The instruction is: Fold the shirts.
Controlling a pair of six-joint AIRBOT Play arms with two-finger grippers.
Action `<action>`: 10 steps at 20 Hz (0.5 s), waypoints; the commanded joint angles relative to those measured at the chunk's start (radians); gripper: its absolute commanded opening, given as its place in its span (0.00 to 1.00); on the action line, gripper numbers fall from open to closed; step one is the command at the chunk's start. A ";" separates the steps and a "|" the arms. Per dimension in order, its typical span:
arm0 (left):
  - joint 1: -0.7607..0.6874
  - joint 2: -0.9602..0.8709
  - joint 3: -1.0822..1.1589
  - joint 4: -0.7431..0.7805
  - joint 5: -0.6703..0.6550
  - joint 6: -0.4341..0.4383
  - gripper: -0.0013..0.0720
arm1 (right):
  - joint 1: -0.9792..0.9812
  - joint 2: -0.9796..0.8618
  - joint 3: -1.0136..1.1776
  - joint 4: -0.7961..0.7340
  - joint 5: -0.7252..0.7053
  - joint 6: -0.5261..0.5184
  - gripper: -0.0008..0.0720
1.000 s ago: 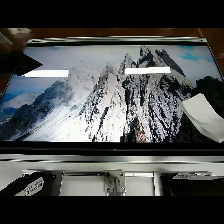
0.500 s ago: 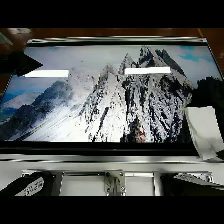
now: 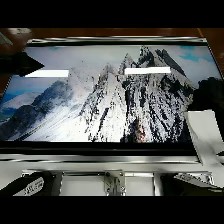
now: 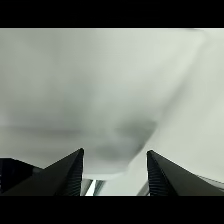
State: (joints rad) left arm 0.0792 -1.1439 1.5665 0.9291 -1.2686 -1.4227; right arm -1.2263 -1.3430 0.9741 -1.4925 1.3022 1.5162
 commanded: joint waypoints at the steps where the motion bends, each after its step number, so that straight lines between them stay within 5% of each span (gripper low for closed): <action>1: -0.001 -0.018 -0.001 0.000 0.001 0.000 0.06 | 0.004 0.086 0.071 -0.025 0.006 0.004 0.72; 4: -0.030 -0.051 -0.001 0.068 0.012 0.001 0.06 | 0.105 0.195 0.249 0.022 -0.143 -0.009 0.72; 7: -0.171 -0.103 -0.001 0.366 0.008 -0.027 0.06 | 0.405 0.261 0.351 0.050 -0.302 -0.085 0.72; 9: -0.299 -0.153 0.000 0.605 -0.034 -0.173 0.07 | 0.649 0.260 0.353 0.054 -0.245 -0.082 0.72; 10: -0.352 -0.185 0.000 0.668 -0.079 -0.187 0.20 | 0.766 0.238 0.353 0.051 -0.161 -0.061 0.72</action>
State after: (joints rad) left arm -0.1379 -1.2663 1.5661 1.3064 -1.2827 -1.5005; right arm -0.7456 -1.1130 1.2881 -1.4521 1.0977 1.4601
